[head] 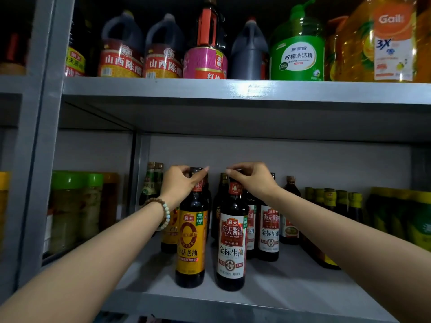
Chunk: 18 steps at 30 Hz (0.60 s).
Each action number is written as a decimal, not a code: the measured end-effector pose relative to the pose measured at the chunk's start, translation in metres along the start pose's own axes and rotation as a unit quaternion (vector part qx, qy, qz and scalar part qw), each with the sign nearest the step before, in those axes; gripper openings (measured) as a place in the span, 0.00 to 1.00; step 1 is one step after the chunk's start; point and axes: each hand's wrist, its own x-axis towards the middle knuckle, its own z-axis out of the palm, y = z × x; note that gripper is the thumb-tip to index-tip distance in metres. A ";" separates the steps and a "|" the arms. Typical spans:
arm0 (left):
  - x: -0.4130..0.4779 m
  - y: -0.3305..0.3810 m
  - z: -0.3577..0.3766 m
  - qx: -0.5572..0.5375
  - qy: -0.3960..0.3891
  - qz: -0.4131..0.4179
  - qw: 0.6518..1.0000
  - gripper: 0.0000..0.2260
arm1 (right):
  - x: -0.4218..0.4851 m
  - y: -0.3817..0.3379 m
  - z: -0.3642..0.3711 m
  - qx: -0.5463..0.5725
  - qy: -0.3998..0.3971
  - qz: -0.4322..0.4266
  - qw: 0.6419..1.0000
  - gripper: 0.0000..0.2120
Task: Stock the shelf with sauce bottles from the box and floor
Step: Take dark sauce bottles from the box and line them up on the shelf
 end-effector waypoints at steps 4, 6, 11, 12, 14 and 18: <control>-0.001 -0.001 0.008 -0.003 0.027 -0.005 1.000 0.26 | 0.002 0.005 0.002 -0.006 0.002 -0.006 1.000 0.13; -0.003 -0.001 0.008 -0.001 0.022 -0.009 1.000 0.27 | 0.001 0.006 0.002 -0.003 0.003 -0.009 1.000 0.13; -0.029 -0.011 0.002 -0.040 -0.035 -0.031 0.998 0.32 | -0.021 0.009 0.009 -0.005 -0.006 0.006 1.000 0.29; -0.037 -0.018 0.000 -0.051 -0.053 -0.044 0.996 0.35 | -0.031 0.014 0.012 -0.002 -0.015 0.022 1.000 0.35; -0.056 -0.036 -0.004 -0.032 -0.106 -0.072 0.991 0.41 | -0.054 0.026 0.018 0.019 -0.049 0.065 0.997 0.43; -0.093 -0.067 -0.007 -0.037 -0.198 -0.125 0.971 0.48 | -0.088 0.056 0.037 0.097 -0.107 0.137 0.980 0.44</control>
